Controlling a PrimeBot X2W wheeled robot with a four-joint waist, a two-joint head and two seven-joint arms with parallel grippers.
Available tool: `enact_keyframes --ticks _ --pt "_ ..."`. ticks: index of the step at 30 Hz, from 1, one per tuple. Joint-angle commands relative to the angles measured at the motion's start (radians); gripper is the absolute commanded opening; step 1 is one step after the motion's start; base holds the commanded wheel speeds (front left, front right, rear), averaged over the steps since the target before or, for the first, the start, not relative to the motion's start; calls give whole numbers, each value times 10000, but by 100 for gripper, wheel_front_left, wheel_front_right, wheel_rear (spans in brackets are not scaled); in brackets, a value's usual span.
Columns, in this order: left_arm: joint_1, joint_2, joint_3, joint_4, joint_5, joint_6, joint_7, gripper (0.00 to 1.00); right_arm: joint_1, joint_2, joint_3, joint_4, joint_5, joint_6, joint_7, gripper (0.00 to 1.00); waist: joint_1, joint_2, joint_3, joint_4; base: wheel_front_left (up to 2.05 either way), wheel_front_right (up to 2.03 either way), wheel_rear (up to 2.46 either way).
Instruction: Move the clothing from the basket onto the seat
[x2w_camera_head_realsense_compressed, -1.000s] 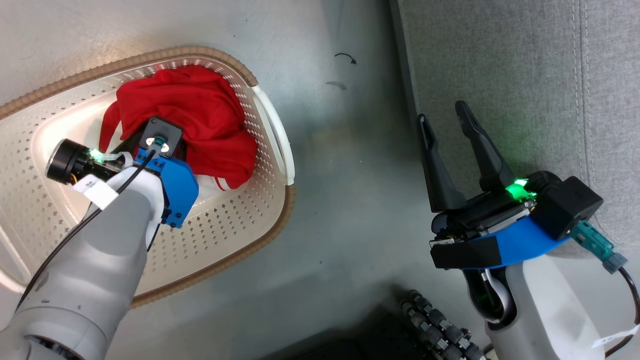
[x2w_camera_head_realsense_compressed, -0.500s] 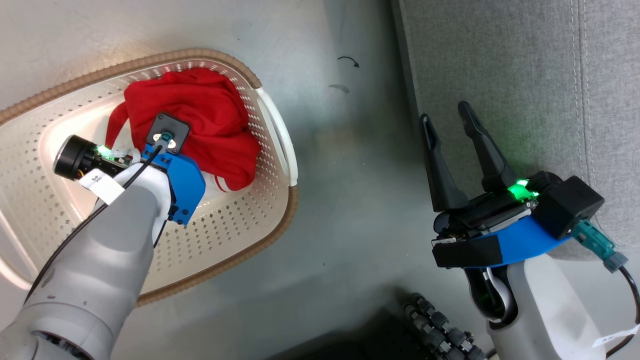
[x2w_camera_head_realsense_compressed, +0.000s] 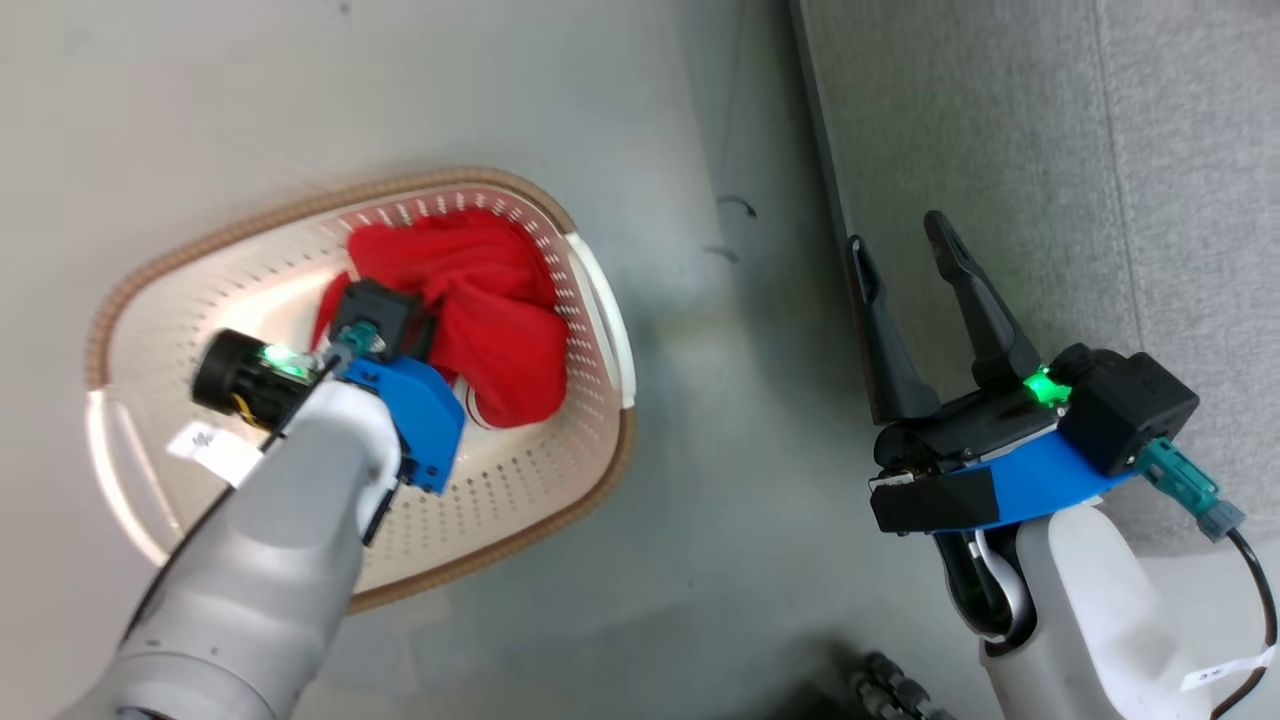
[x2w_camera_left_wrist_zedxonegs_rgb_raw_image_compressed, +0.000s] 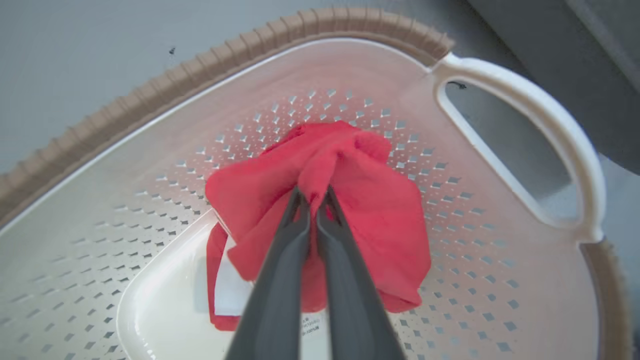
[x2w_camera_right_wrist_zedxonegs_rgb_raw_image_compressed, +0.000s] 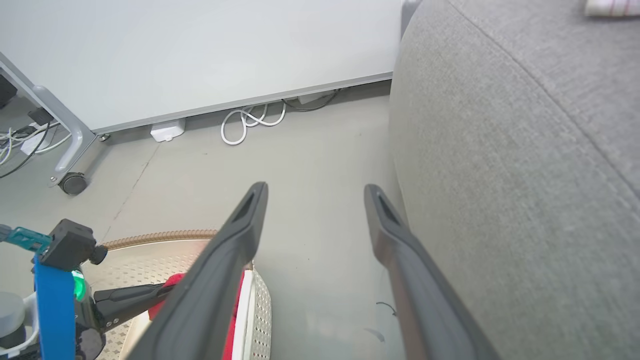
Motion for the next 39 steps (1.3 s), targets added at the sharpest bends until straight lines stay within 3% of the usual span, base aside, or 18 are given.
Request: enact_keyframes --ticks 1,9,24,39 --pt "107 -57 51 -125 -66 -26 -90 0 -31 -2 -43 31 -83 5 -32 100 0 -1 -560 358 0 0 0" --pt "1180 -136 702 -1995 -223 -239 -214 0 324 -3 -337 284 -388 5 53 100 0 -1 -2083 964 0 0 0" --pt "3335 -342 2242 -5399 695 -311 -219 0 1224 -3 -748 173 -708 5 715 100 0 -1 -4624 1694 0 0 0" --pt "3219 -719 2385 -6134 856 -453 -220 0 2211 -3 -814 72 -703 5 1346 100 0 -1 -6462 2429 0 0 0"
